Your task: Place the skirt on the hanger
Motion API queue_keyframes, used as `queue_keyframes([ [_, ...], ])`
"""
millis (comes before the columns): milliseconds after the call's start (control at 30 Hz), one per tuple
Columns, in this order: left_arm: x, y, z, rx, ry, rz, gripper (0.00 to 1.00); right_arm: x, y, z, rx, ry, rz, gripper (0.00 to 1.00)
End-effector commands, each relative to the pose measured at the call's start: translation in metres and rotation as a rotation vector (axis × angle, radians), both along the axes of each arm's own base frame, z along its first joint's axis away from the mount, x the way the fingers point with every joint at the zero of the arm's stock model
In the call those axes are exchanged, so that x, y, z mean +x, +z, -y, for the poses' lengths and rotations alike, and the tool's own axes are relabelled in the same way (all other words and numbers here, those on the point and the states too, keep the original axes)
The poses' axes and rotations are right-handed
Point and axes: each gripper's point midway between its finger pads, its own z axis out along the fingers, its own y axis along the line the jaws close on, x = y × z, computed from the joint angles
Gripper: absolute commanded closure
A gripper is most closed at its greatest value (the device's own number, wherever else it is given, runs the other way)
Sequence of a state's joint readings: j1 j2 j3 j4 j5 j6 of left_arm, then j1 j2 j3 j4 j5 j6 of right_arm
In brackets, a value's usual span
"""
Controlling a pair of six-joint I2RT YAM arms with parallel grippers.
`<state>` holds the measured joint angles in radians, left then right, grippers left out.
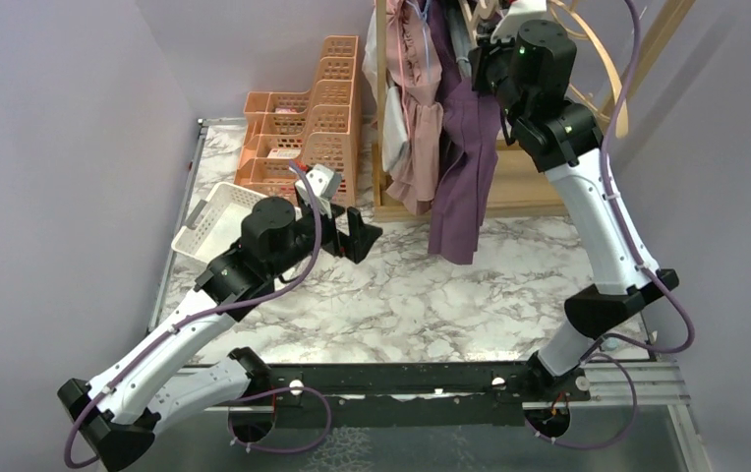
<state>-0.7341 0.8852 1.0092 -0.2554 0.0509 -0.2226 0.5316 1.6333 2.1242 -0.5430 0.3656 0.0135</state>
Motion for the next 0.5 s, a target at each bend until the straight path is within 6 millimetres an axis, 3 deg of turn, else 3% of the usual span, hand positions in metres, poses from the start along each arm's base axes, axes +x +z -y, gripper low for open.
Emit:
queue_keyframes([
  [0, -0.006, -0.041, -0.004, -0.081, 0.071, -0.202, 0.04, 0.016, 0.072, 0.013, 0.123, 0.032, 0.205, 0.99],
  [200, -0.017, -0.092, 0.009, -0.145, 0.066, -0.411, 0.07, 0.047, 0.052, 0.019, 0.143, 0.059, 0.164, 0.99],
  [400, -0.014, -0.093, 0.019, -0.149, 0.021, -0.394, 0.01, 0.065, 0.034, 0.018, 0.160, 0.084, 0.128, 0.99],
  [467, -0.013, -0.102, 0.019, -0.127, 0.035, -0.423, 0.01, 0.072, 0.028, 0.017, 0.165, 0.092, 0.113, 0.98],
])
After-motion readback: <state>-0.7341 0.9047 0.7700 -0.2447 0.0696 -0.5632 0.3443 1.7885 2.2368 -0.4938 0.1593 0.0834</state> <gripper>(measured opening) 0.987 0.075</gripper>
